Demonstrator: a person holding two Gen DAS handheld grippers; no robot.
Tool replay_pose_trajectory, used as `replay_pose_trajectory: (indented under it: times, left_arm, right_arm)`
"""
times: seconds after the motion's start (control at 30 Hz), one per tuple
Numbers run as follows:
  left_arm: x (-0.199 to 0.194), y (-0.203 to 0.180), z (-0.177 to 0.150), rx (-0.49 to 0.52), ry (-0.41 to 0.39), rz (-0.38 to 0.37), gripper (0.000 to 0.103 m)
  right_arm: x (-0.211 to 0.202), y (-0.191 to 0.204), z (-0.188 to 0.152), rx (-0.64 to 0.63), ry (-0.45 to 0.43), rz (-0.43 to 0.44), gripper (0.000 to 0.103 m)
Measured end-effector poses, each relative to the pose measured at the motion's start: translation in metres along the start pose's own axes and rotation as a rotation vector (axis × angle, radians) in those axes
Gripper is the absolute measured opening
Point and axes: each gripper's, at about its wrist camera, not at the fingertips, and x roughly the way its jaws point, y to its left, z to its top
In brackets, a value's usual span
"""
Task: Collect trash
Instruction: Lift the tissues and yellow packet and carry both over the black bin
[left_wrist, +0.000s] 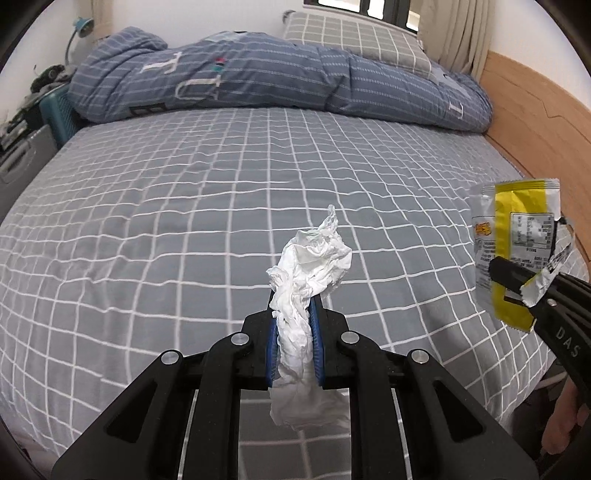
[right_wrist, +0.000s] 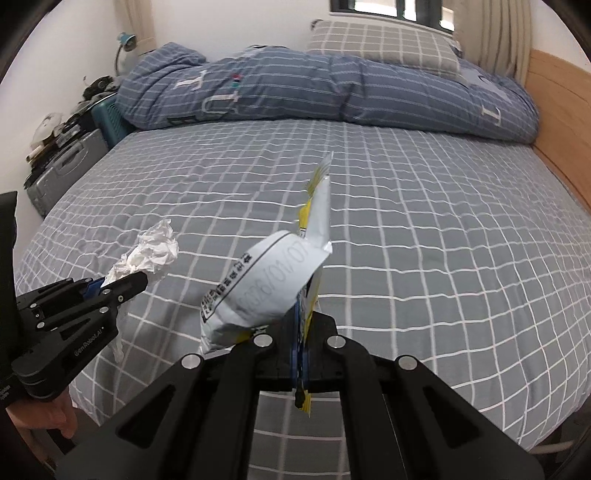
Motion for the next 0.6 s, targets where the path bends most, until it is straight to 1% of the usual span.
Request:
replay_pose_trajectory:
  times: [0.2, 0.4, 0.6]
  left_arm:
    - [-0.022, 0.016, -0.008, -0.017, -0.011, 0.005, 0.014]
    - [-0.036, 0.024, -0.019, -0.042, -0.008, 0.000, 0.014]
    - [-0.049, 0.022, -0.032, -0.045, -0.009, -0.008, 0.014]
  right_arm:
    - [-0.007, 0.029, -0.008, -0.052, -0.007, 0.005, 0.000]
    - [-0.012, 0.041, -0.016, -0.064, -0.009, 0.008, 0.000]
    - [-0.022, 0.048, -0.025, -0.068, -0.018, 0.009, 0.000]
